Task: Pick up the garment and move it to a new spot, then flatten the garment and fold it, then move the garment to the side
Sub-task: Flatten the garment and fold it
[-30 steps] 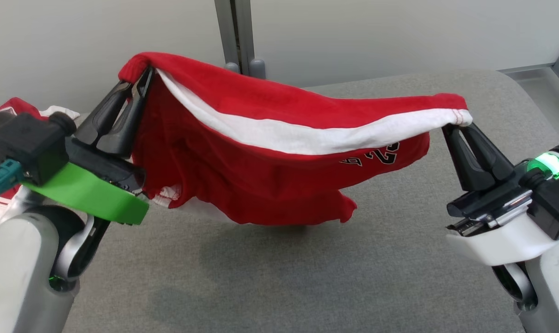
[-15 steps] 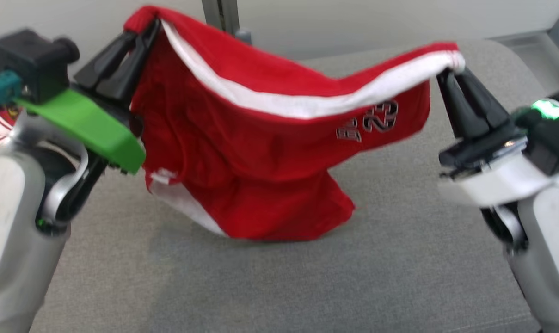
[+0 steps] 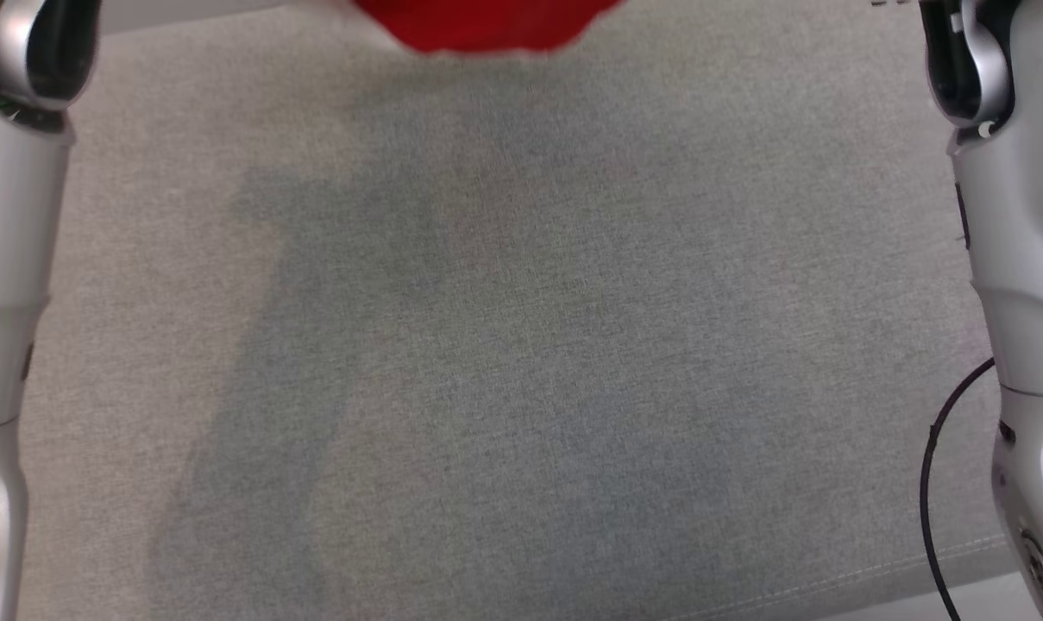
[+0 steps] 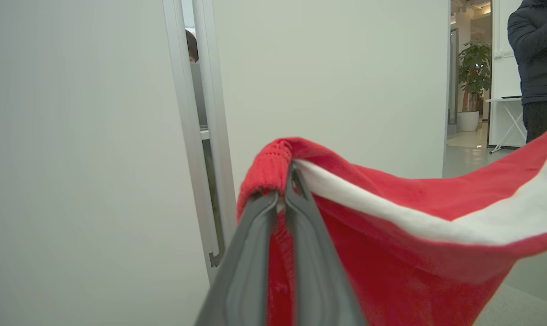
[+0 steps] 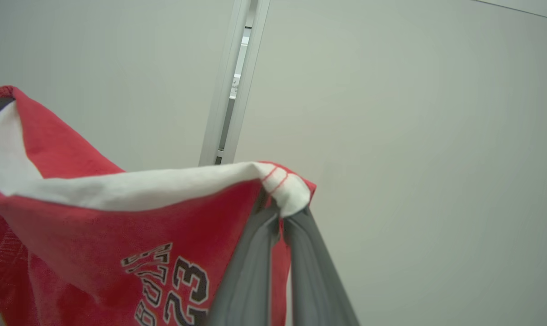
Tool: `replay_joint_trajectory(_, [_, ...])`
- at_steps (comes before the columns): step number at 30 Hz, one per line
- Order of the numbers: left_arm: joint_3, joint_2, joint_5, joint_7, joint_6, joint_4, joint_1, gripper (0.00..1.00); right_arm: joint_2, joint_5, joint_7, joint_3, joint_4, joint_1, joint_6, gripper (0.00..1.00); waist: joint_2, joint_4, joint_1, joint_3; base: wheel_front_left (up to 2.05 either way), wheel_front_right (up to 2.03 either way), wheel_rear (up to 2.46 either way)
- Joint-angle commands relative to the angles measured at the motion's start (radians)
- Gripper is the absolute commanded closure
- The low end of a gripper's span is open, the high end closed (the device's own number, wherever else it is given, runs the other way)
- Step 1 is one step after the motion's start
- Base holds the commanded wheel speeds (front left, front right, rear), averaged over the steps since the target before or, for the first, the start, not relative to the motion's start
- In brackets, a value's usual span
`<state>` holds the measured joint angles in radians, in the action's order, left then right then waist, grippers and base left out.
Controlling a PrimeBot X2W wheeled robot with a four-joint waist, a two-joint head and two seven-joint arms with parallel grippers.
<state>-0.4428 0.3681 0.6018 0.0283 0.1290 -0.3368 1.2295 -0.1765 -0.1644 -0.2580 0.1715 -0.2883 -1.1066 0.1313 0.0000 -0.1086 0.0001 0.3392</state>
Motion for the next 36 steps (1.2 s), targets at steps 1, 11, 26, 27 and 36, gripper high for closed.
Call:
replay_joint_trajectory(1, [-0.013, -0.012, 0.011, 0.024, 0.003, -0.031, 0.005, 1.0, 0.013, 0.014, -0.006, -0.008, -0.017, -0.004, -0.001, 1.0, 0.0, -0.019, -0.0001, 0.066, 0.0, 0.0, 0.0])
replay_joint_trajectory(11, [-0.191, -0.007, 0.165, 0.152, 0.003, -0.092, -0.196, 1.0, 0.026, 0.009, -0.008, 0.019, 0.025, 0.259, -0.001, 1.0, 0.0, 0.004, -0.0001, 0.073, 0.0, 0.0, 0.0])
replay_joint_trajectory(26, [-0.284, 0.079, 0.288, 0.236, -0.021, 0.109, -0.704, 1.0, 0.038, -0.032, -0.008, -0.052, 0.231, 0.786, -0.001, 1.0, 0.0, 0.026, -0.0001, -0.09, 0.0, 0.0, 0.0])
replay_joint_trajectory(27, [-0.276, 0.08, 0.284, 0.238, -0.031, 0.14, -0.751, 1.0, 0.041, -0.026, -0.008, -0.056, 0.258, 0.828, -0.001, 1.0, 0.0, 0.027, -0.0001, -0.107, 0.0, 0.0, 0.0])
replay_joint_trajectory(36, [-0.235, 0.103, 0.237, 0.237, -0.104, 0.35, -0.993, 1.0, 0.049, 0.0, -0.008, -0.087, 0.434, 1.077, -0.001, 1.0, 0.0, 0.036, -0.0001, -0.2, 0.0, 0.0, 0.0])
